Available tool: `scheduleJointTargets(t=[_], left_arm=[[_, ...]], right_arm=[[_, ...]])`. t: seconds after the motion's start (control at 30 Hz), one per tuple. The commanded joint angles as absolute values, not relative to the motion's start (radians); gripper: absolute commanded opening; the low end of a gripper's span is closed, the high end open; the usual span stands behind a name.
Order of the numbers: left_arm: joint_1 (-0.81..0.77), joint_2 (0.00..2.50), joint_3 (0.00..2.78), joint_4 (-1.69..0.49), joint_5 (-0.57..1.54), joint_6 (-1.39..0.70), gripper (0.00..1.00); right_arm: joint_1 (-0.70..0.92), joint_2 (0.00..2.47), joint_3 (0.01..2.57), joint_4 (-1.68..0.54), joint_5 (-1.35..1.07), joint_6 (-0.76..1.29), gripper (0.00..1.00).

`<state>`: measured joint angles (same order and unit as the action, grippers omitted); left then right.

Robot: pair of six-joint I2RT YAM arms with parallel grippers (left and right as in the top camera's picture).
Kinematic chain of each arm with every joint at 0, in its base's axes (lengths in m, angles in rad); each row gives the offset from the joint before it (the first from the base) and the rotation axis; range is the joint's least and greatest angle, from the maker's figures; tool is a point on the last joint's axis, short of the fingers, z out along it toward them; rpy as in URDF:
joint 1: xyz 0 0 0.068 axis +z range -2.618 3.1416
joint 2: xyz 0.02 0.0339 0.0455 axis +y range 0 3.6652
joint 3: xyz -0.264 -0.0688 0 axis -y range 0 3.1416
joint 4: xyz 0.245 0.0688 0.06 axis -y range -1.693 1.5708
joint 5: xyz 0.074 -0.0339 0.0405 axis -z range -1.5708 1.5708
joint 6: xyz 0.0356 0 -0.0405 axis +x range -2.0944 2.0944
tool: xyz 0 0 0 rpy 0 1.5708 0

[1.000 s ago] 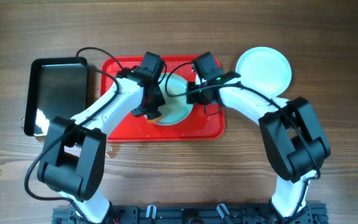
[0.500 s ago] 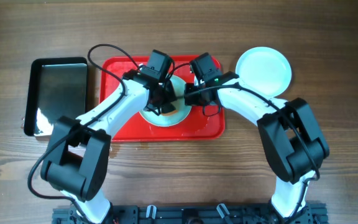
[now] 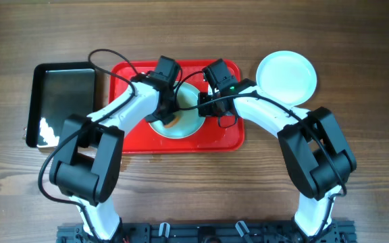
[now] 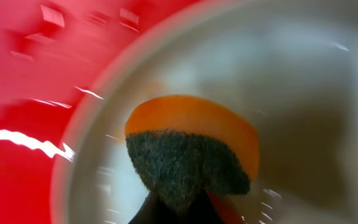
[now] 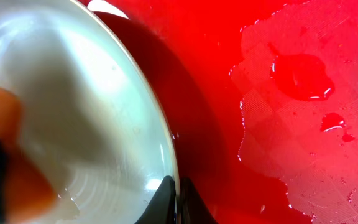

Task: Clean dirty plates on tray and stack at the side
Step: 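Lower the plate back and scrub it again with the left-held sponge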

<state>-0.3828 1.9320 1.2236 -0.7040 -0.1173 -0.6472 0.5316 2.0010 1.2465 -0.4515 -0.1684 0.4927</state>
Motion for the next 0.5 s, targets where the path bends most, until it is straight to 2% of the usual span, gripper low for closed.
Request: scheduleJointTargets(t=[0.0,0.2,0.37,0.47], left_arm=[[-0.324,1.968,1.209,-0.731,-0.378,-0.622,0.04],[-0.307,1.945,1.212,-0.765,-0.501,-0.554,0.04],[-0.326,1.811,1.224,-0.876,-0.695,-0.714,0.04],[-0.329,1.678,1.226,-0.905,-0.716,-0.749,0.04]], right_arm=[[0.532,2.027,1.225,-0.489,-0.131,0.466,0.04],[0.532,2.027,1.225,-0.496,-0.096,0.464,0.04],[0.53,2.024,1.225,-0.493,-0.077,0.471,0.04],[0.524,2.017,1.233,-0.491,-0.07,0.471,0.04]])
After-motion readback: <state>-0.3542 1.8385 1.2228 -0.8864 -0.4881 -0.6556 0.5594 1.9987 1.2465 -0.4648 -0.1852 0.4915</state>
